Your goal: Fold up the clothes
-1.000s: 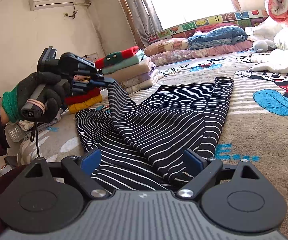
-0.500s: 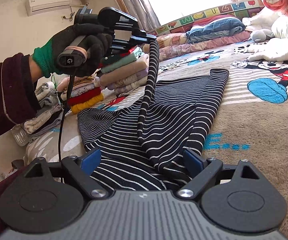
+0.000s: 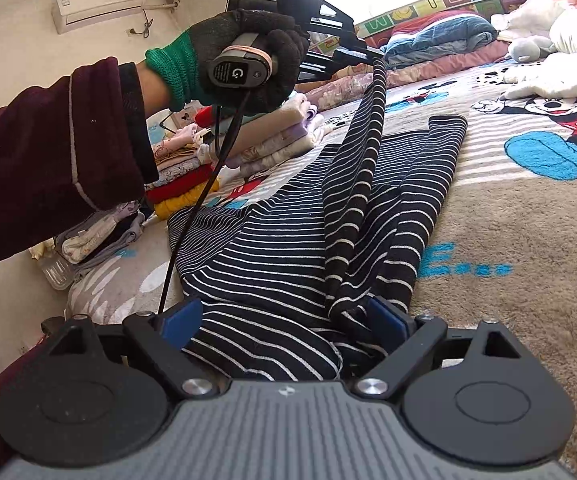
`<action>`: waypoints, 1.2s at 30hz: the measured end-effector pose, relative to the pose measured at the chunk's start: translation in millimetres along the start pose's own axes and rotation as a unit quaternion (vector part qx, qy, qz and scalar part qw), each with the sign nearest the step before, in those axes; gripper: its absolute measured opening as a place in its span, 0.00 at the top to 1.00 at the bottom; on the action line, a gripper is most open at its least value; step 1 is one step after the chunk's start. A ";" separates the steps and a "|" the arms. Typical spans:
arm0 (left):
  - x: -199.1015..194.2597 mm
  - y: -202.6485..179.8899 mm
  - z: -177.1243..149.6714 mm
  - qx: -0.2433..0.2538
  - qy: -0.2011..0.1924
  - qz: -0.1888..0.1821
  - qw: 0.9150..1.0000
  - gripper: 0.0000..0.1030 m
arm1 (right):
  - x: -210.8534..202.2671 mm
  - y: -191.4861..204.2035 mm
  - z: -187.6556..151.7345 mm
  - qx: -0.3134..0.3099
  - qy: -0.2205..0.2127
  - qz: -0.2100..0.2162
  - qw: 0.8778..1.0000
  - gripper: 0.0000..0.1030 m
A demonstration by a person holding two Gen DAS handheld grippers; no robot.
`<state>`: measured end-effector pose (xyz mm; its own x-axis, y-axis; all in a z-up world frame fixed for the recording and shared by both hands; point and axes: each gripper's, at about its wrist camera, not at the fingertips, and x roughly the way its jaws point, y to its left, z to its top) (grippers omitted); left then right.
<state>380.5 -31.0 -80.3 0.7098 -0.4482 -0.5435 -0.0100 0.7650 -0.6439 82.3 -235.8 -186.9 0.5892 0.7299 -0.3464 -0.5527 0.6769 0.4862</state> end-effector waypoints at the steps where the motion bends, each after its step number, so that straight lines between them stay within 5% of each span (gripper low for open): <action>1: 2.7 -0.2 0.2 -0.001 0.000 0.000 1.000 0.97 | -0.5 -1.5 -0.2 0.005 -0.001 0.002 1.000 0.14; 24: 70.5 -7.6 -12.8 0.029 0.036 0.036 0.998 0.97 | -5.4 -14.7 -1.0 0.063 -0.005 0.037 0.997 0.12; 36: 92.8 -19.8 -26.6 0.096 0.043 0.080 0.991 0.96 | -5.8 -19.5 0.3 0.083 -0.008 0.045 0.996 0.12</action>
<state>427.8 -100.1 -132.3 0.6468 -0.3460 -0.6796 0.0226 0.8995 -0.4364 89.8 -253.3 -194.1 0.5519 0.7845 -0.2827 -0.4999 0.5826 0.6408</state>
